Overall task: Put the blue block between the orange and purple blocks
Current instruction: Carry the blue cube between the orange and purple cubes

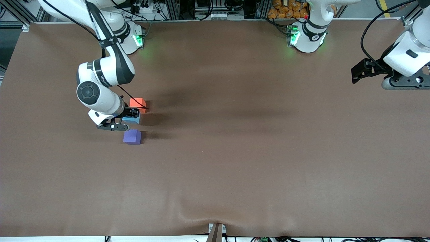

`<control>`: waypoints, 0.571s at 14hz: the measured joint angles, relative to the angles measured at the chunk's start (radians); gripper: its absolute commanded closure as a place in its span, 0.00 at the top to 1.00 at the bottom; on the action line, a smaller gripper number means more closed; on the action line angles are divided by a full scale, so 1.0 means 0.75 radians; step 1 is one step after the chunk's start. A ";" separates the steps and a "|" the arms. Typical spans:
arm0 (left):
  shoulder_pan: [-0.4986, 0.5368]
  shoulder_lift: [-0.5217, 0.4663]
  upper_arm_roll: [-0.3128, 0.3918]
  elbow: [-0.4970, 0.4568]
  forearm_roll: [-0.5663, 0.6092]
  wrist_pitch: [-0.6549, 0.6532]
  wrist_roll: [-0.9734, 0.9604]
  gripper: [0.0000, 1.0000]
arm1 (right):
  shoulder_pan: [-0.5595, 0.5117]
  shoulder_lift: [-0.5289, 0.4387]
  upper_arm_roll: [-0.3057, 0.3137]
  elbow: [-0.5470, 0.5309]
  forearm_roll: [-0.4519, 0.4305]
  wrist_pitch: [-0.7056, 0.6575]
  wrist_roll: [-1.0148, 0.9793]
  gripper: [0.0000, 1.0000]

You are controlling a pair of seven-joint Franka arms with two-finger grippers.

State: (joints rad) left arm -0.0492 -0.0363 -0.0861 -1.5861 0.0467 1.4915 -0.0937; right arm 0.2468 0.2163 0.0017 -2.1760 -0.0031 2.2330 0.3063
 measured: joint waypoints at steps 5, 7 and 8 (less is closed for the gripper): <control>0.016 -0.003 0.003 0.005 0.000 -0.004 0.025 1.00 | 0.000 0.035 -0.001 -0.023 0.000 0.049 -0.032 0.00; 0.017 -0.003 0.003 0.005 0.000 -0.004 0.025 1.00 | 0.000 0.042 -0.001 -0.027 0.000 0.066 -0.037 0.00; 0.016 -0.003 0.002 0.005 0.000 -0.004 0.025 1.00 | 0.000 0.046 -0.001 -0.029 0.000 0.076 -0.038 0.00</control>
State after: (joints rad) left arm -0.0369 -0.0388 -0.0843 -1.5820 0.0467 1.4886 -0.0749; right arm 0.2466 0.2508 0.0008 -2.1980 -0.0031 2.2897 0.2775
